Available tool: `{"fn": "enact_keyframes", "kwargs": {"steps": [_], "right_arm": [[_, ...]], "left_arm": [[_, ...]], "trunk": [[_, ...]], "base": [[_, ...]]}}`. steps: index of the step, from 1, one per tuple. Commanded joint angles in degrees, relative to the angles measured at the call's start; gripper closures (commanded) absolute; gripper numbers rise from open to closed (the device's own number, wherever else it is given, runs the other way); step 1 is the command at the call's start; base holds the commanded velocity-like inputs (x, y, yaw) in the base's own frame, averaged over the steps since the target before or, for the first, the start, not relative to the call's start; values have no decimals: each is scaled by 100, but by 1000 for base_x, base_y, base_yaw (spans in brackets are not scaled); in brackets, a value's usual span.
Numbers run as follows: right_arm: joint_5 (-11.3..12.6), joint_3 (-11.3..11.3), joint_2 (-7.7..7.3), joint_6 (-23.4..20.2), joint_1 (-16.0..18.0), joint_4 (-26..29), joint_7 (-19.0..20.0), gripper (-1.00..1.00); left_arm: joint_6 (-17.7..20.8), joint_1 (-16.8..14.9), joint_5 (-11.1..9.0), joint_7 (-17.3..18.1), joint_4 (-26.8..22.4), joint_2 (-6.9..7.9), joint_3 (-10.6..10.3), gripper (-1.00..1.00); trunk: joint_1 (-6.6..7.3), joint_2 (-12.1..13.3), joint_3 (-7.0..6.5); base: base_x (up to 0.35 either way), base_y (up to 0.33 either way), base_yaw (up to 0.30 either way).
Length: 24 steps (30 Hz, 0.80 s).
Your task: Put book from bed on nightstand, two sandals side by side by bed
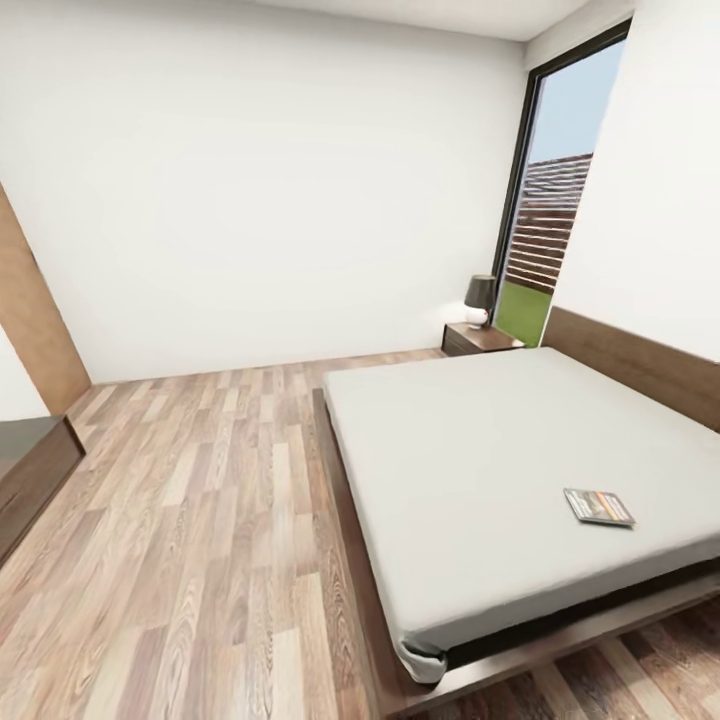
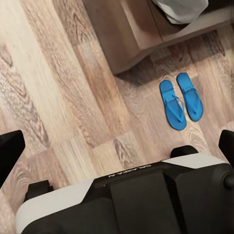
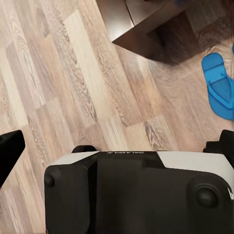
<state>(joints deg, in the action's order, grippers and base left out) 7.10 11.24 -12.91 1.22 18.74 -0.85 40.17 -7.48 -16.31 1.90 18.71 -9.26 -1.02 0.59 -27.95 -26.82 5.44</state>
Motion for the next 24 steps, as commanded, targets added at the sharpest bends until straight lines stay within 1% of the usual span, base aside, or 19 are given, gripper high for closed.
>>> {"fn": "enact_keyframes", "kwargs": {"steps": [1,24], "right_arm": [[55,-26,-1,12,6,-11,21,-100],[63,-26,-1,11,7,-11,18,-100]], "left_arm": [[-25,-4,21,11,3,2,9,-100],[-25,-4,23,10,30,-5,-4,-100]], "trunk": [[-3,-11,12],[-3,-11,12]], "base": [[0,0,-300],[0,0,-300]]}}
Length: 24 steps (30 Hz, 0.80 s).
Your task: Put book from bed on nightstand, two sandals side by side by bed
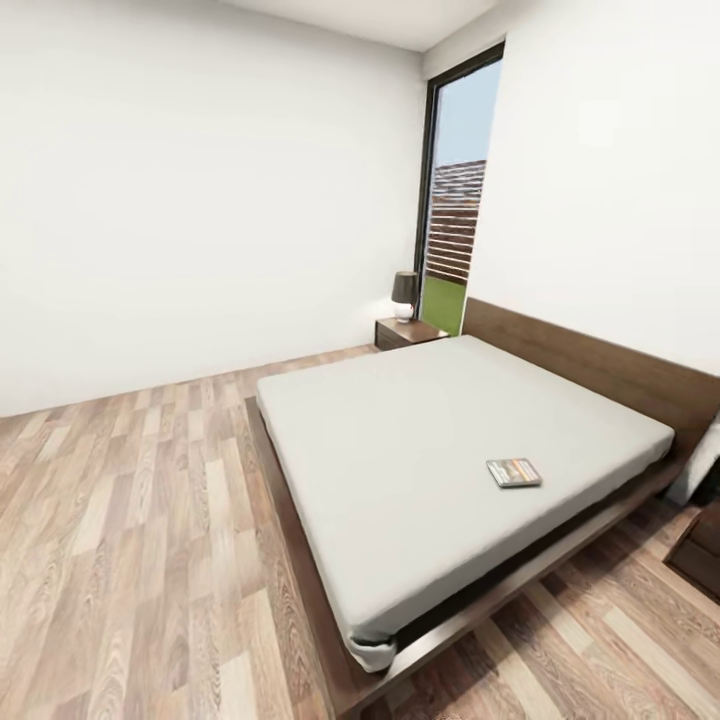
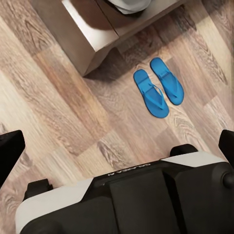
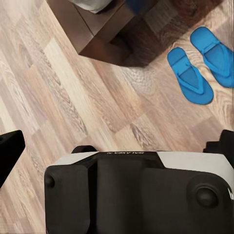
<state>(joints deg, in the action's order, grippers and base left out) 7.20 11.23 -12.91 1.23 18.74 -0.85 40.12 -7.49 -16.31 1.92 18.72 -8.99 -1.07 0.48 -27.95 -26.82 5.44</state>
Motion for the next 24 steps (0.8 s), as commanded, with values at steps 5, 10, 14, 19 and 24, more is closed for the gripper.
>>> {"fn": "enact_keyframes", "kwargs": {"steps": [5,10,14,19,24], "right_arm": [[53,-25,-1,10,6,-11,22,-100],[53,-25,-1,9,7,-11,22,-100],[53,-25,-1,9,7,-11,22,-100],[53,-25,-1,9,7,-11,22,-100],[53,-25,-1,13,7,-11,24,-100]], "left_arm": [[-25,-4,19,9,6,-1,5,-100],[-25,-4,19,9,7,1,4,-100],[-25,-4,19,9,8,0,4,-100],[-25,-4,20,9,11,1,4,-100],[-25,-4,21,9,8,-1,4,-100]], "trunk": [[-3,-11,12],[-3,-11,12],[-3,-11,12],[-3,-11,12],[-3,-11,12]], "base": [[0,0,-300],[0,0,-300],[0,0,-300],[0,0,-300],[0,0,-300]]}}
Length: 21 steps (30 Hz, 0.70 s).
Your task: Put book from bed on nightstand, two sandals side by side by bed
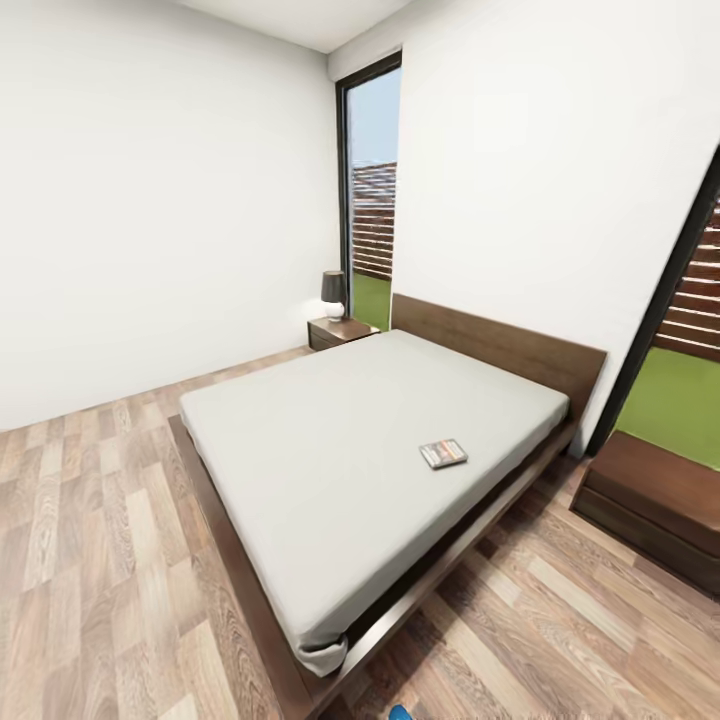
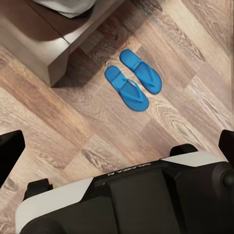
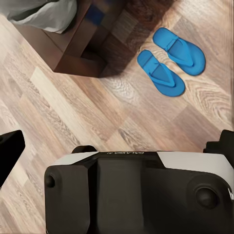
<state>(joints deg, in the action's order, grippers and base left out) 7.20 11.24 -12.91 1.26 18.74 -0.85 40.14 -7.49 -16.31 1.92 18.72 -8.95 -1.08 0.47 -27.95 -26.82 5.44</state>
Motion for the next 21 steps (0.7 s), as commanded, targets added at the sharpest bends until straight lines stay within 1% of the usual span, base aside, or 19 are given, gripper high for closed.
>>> {"fn": "enact_keyframes", "kwargs": {"steps": [1,21], "right_arm": [[53,-25,-1,10,7,-11,23,-100],[53,-25,-1,15,7,-11,20,-100]], "left_arm": [[-25,-4,22,9,5,1,6,-100],[-25,-4,19,9,7,-4,6,-100]], "trunk": [[-3,-11,12],[-3,-11,12]], "base": [[0,0,-300],[0,0,-300]]}}
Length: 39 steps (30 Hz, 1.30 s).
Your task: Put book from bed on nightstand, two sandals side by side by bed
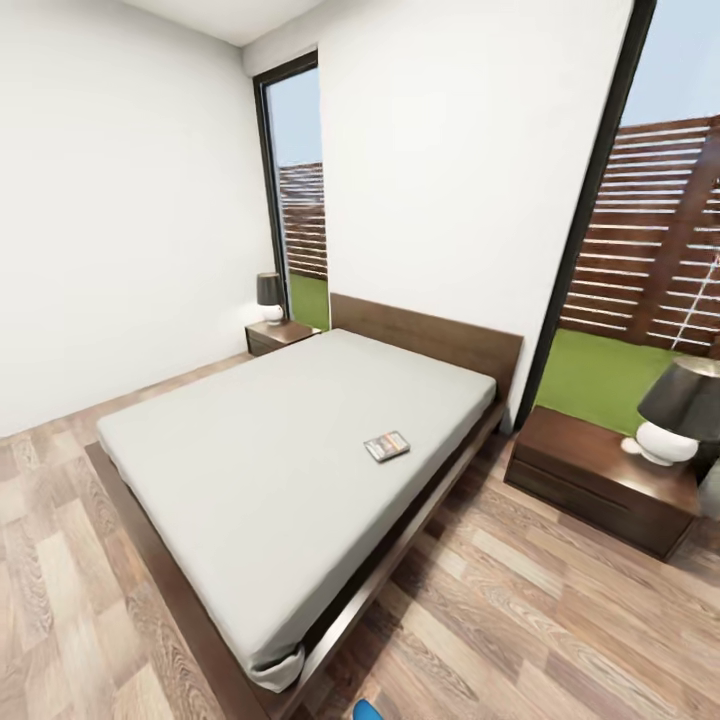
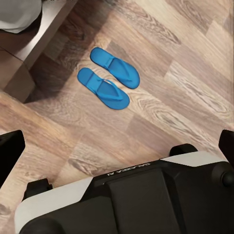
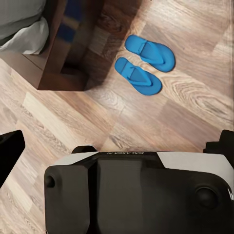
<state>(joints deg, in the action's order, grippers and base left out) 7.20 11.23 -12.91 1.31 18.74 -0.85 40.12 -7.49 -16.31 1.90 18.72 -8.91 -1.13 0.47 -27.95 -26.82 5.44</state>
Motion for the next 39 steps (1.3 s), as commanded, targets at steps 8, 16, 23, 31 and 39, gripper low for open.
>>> {"fn": "enact_keyframes", "kwargs": {"steps": [8,16,23,31,39], "right_arm": [[53,-24,-1,7,7,-11,25,-100],[53,-24,-1,7,6,-11,27,-100],[53,-24,-1,6,7,-11,25,-100],[53,-24,-1,6,6,-11,25,-100],[53,-24,-1,7,7,-11,24,-100]], "left_arm": [[-25,-4,24,9,4,-1,6,-100],[-25,-4,23,9,4,-1,6,-100],[-25,-4,29,9,4,-1,6,-100],[-25,-4,30,9,12,-1,6,-100],[-25,-4,30,9,12,-1,5,-100]], "trunk": [[-3,-11,12],[-3,-11,12],[-3,-11,12],[-3,-11,12],[-3,-11,12]], "base": [[0,0,-300],[0,0,-300],[0,0,-300],[0,0,-300],[0,0,-300]]}}
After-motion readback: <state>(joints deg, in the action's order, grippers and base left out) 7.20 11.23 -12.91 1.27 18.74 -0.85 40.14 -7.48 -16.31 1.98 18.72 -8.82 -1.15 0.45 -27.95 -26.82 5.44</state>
